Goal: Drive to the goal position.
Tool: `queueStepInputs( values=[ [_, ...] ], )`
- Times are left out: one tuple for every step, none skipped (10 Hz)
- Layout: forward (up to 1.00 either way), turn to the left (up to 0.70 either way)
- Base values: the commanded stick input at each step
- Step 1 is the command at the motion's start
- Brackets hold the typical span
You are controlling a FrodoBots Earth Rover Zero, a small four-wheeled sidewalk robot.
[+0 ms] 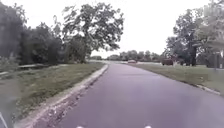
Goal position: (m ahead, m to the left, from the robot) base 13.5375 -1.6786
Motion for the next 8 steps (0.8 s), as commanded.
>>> queueStepInputs(
  values=[
    [0.67, -0.13],
    [0.67, -0.10],
    [0.67, -0.07],
    [0.67, -0.04],
    [0.67, -0.01],
    [0.67, 0.00],
    [0.67, 0.00],
    [0.67, 0.00]
  ],
)
